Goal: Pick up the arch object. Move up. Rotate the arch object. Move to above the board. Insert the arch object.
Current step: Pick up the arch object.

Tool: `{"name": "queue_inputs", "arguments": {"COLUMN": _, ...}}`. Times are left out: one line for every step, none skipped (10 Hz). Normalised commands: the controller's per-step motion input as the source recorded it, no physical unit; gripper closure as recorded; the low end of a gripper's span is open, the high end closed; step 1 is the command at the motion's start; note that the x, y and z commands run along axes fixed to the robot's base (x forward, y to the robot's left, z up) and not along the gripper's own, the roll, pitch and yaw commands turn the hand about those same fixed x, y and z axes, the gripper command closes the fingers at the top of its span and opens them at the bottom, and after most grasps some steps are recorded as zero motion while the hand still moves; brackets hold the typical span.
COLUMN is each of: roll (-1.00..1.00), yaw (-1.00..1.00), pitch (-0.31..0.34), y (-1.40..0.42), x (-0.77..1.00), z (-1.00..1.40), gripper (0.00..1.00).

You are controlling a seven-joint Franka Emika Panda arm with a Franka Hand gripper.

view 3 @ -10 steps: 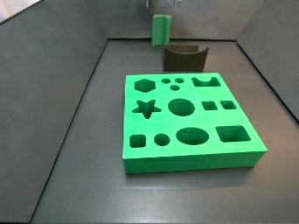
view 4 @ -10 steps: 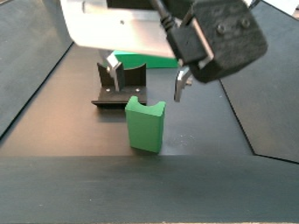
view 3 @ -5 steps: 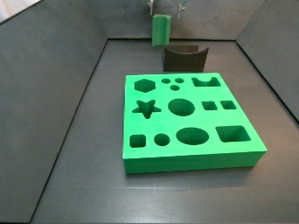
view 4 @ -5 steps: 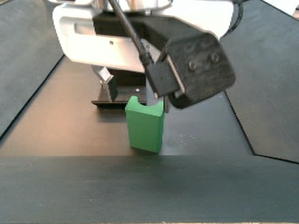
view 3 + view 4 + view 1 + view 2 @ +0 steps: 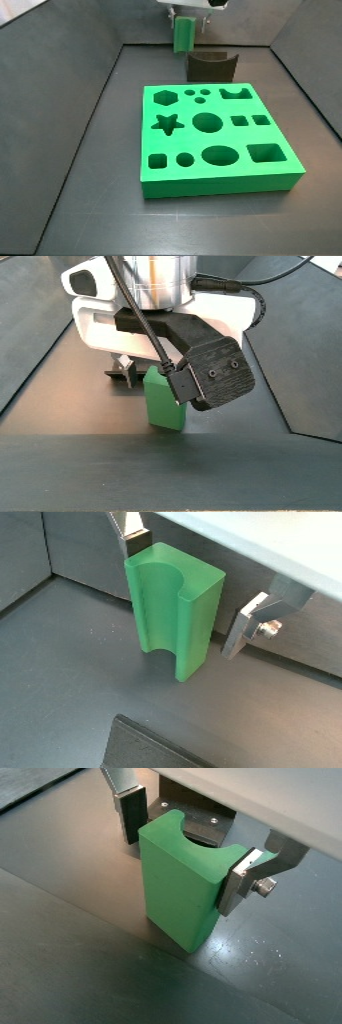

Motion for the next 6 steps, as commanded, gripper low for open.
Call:
{"name": "queue_inputs", "arguments": {"roll": 0.0, "yaw": 0.0, "pitch": 0.0, "y": 0.0, "x": 0.0, "z": 0.0, "gripper": 0.0}}
{"name": "queue_inputs", "arguments": {"roll": 0.0, "yaw": 0.0, "pitch": 0.0, "y": 0.0, "x": 0.0, "z": 0.0, "gripper": 1.0}}
{"name": "queue_inputs", "arguments": {"roll": 0.0, "yaw": 0.0, "pitch": 0.0, "y": 0.0, "x": 0.0, "z": 0.0, "gripper": 1.0}}
{"name": "queue_inputs", "arguments": {"roll": 0.0, "yaw": 0.0, "pitch": 0.0, "y": 0.0, "x": 0.0, "z": 0.0, "gripper": 1.0}}
{"name": "queue_inputs", "arguments": {"roll": 0.0, "yaw": 0.0, "pitch": 0.0, "y": 0.0, "x": 0.0, "z": 0.0, "gripper": 1.0}}
{"name": "queue_inputs", "arguments": {"roll": 0.0, "yaw": 0.0, "pitch": 0.0, "y": 0.0, "x": 0.0, "z": 0.0, "gripper": 1.0}}
